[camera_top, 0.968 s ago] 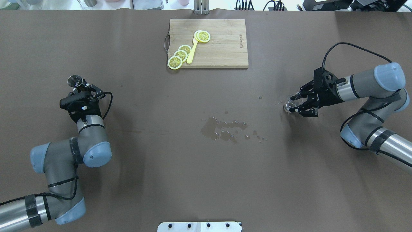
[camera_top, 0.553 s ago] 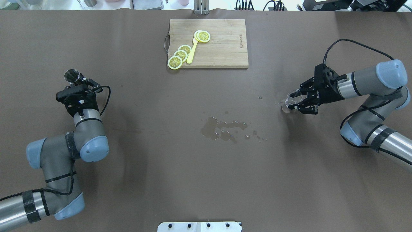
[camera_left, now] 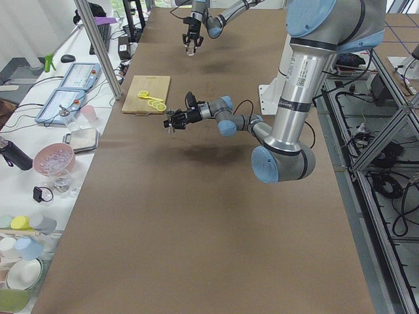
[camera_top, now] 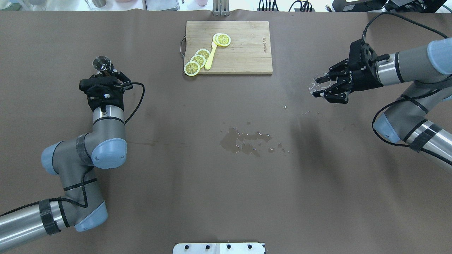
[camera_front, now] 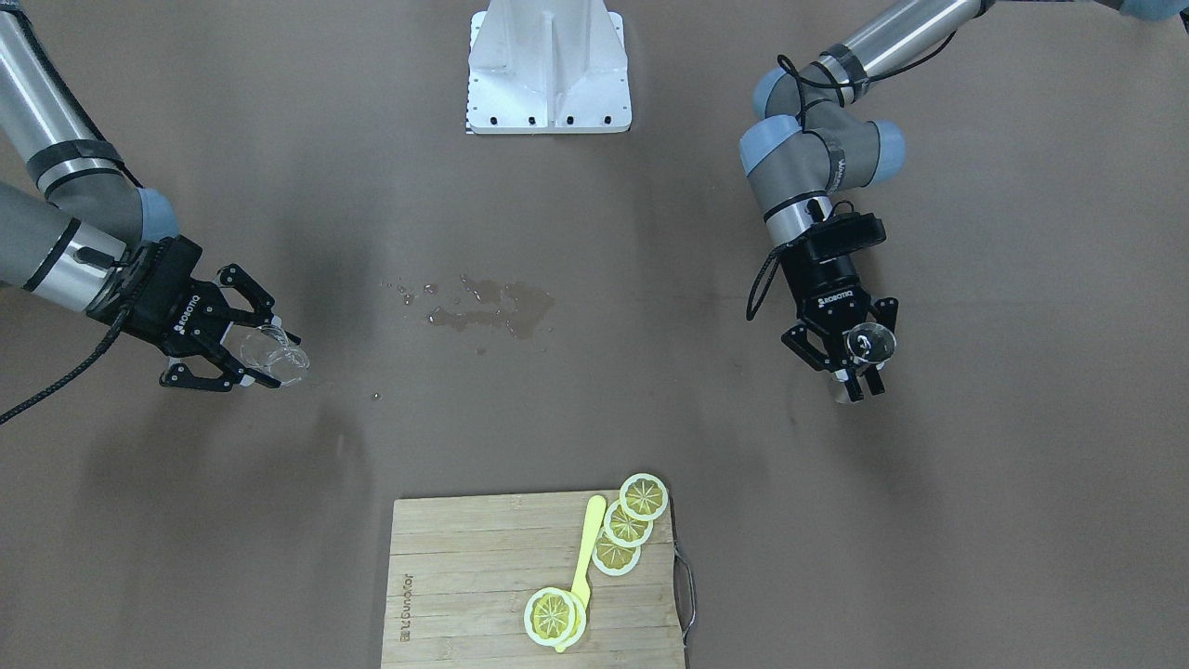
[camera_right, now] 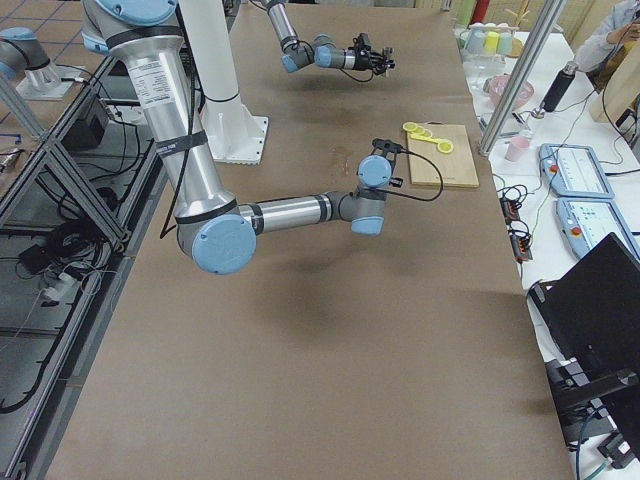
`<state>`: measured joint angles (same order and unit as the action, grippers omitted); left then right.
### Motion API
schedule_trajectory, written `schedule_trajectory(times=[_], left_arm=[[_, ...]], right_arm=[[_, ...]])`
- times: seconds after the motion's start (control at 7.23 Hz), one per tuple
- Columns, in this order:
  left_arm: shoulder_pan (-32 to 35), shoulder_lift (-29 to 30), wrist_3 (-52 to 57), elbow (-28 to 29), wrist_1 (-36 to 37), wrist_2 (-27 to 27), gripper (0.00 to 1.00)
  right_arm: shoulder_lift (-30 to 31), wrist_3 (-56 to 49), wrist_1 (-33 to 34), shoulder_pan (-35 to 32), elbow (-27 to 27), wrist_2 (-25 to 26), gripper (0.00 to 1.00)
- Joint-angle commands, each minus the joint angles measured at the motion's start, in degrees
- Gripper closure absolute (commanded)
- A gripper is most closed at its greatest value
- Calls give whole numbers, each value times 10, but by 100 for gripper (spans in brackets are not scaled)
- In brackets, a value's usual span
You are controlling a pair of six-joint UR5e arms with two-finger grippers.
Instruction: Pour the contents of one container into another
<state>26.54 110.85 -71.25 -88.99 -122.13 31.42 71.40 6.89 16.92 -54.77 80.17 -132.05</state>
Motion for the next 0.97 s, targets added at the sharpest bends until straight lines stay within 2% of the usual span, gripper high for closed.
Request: schedule_trajectory(times=[0.0, 0.28, 0.55, 0.69, 0.83], left_arm=[[-3, 35, 131, 13, -93, 89, 100], [0, 50, 264, 38, -166, 111, 100], [1, 53, 290, 40, -215, 165, 100], [1, 53, 291, 43, -237, 200, 100], [3, 53, 347, 43, -277, 242, 100]], right_arm=[[8, -57, 130, -3, 93, 55, 100], [7, -127, 244, -2, 155, 95, 100], [6, -213, 364, 6, 214, 127, 100], [4, -259, 418, 12, 237, 128, 100], [1, -286, 454, 15, 253, 116, 100]])
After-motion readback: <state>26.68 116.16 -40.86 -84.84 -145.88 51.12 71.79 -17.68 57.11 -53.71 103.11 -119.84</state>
